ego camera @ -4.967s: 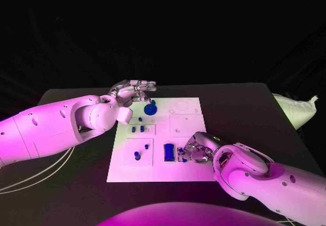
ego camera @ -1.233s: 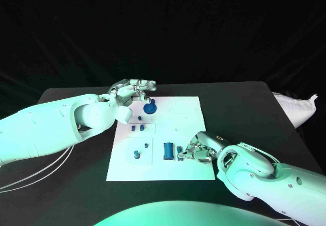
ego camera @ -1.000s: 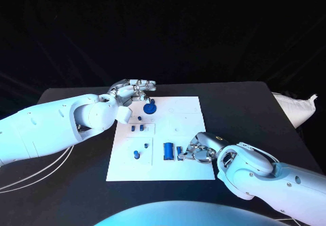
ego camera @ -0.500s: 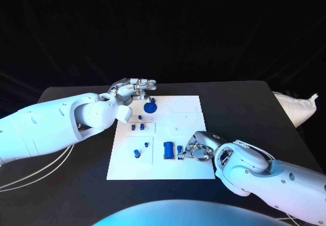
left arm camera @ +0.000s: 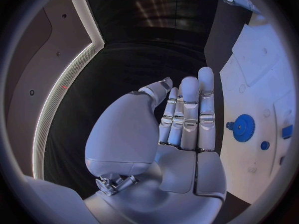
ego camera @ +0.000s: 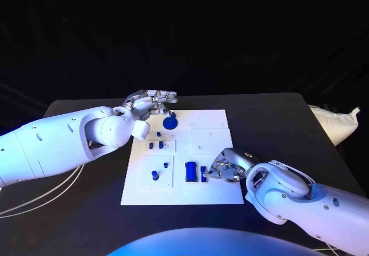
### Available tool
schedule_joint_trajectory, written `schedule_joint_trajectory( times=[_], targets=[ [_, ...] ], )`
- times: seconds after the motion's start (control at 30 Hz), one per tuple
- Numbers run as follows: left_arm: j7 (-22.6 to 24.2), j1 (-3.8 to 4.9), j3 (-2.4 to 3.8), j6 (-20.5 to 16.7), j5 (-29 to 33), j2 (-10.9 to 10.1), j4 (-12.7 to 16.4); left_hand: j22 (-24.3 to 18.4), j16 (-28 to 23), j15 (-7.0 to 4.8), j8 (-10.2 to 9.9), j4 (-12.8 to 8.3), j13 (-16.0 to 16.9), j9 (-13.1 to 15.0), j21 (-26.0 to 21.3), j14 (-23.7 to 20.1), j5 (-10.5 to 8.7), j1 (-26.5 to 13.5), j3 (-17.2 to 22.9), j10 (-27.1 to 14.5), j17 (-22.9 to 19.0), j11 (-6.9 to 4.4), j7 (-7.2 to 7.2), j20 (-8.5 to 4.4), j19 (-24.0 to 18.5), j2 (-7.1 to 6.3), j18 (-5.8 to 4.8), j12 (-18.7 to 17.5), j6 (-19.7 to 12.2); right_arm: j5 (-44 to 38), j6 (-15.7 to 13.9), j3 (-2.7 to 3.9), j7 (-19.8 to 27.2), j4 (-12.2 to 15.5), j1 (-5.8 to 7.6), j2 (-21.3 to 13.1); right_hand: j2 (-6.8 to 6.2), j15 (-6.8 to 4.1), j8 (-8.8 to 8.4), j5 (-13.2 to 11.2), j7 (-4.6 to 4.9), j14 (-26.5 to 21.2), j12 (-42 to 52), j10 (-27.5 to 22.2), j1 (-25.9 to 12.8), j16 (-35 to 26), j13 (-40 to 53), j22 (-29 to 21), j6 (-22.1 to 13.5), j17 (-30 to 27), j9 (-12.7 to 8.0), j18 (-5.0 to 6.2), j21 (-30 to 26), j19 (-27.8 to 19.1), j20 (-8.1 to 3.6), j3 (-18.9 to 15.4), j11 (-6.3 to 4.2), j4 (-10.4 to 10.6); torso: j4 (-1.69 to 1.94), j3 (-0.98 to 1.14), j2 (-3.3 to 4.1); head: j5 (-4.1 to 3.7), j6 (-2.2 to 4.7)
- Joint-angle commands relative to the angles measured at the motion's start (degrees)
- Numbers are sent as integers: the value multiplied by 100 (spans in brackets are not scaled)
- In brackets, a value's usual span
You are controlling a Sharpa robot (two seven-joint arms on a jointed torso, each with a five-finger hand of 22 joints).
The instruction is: Assemble the parts on the task board
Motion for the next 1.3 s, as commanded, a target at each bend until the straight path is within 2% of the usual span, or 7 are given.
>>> schedule_joint_trajectory(
  times=[0.03,0.3,0.57,0.8,1.17,1.2,1.3],
  targets=[
    [40,0,3,85,-17,15,-35,-9,41,-16,23,8,1,-6,-28,-39,5,0,-46,-35,-12,0,-10,3,30,56,65,17,-36,1252,-664,36,947,18,56,-81,34,56,-134,50,70,392,-159,-108,27,-57,-80,-116,-196,467,-50,-52,-73,-70,30,-44,50,-20,-26,-12,-49,-17,68],
    [106,-74,-7,74,80,60,-222,-21,44,-11,33,19,1,-6,-45,-50,2,-25,-72,-46,-28,4,-8,7,31,59,63,33,-44,3768,-1056,72,2602,-534,456,-147,153,176,-352,188,224,150,-1845,-885,363,-807,-1169,-1259,-490,-429,-159,159,-826,-540,154,-66,194,-224,-85,-41,-227,-51,227],
    [358,-233,-20,40,216,203,-563,-185,-273,22,93,50,-7,-3,-352,-492,6,-94,-220,-75,-241,7,-26,42,-284,46,60,100,-38,6145,-876,76,4074,-1668,725,123,351,455,-411,189,490,-1116,-3914,-1965,858,-4585,-2939,-4380,-907,-3788,-320,554,-3663,-1866,407,93,483,-468,-154,-70,-511,-62,613],
    [730,-393,-26,-57,398,378,-971,-971,-2235,347,29,130,-93,-23,-1603,-1605,13,-107,-299,-193,-1269,139,-16,314,-1607,76,-30,-114,-70,7170,-339,83,4791,-2555,787,481,402,855,-424,91,702,-1926,-5044,-2099,1177,-6530,-4521,-5457,-1142,-4883,-697,553,-5352,-2434,801,291,792,-625,-204,-24,-672,-71,1089],
    [1087,-560,-26,-153,619,614,-1376,-2369,-4256,596,-359,160,-93,-24,-2820,-1249,15,-27,-411,16,-2260,217,-23,709,-1953,112,82,-850,76,7493,40,113,5184,-3181,823,824,421,1077,-421,-51,714,-1788,-5552,-1680,988,-7961,-6330,-6546,-1079,-6418,-1497,589,-6907,-2103,1078,549,876,-1010,-229,56,-741,-1,1212],
    [754,-546,-30,-97,438,584,-1341,-3096,-4588,369,-552,-157,-453,-400,-2975,-2999,-443,-2397,-1060,-1878,-2509,-39,-348,286,-3427,267,-295,-1015,-1652,7194,-321,108,4807,-3120,821,781,-81,904,-775,-269,388,-3797,-5938,-3604,-1469,-8333,-6484,-6933,-2741,-6693,-1754,201,-7169,-3985,720,807,636,-1335,-217,29,-720,-23,1223],
    [774,-550,-26,-165,419,582,-1304,-3268,-4692,330,-601,-157,-453,-400,-3416,-3295,-443,-2816,-1205,-2200,-2578,-84,-403,206,-3670,342,-294,-1069,-1943,7243,-389,82,4838,-3071,843,769,-81,491,-775,-323,334,-4135,-5938,-3932,-1955,-8333,-6560,-6933,-3020,-6787,-1827,201,-7248,-4293,657,807,594,-1335,-183,27,-716,-39,1229]
  ],
)
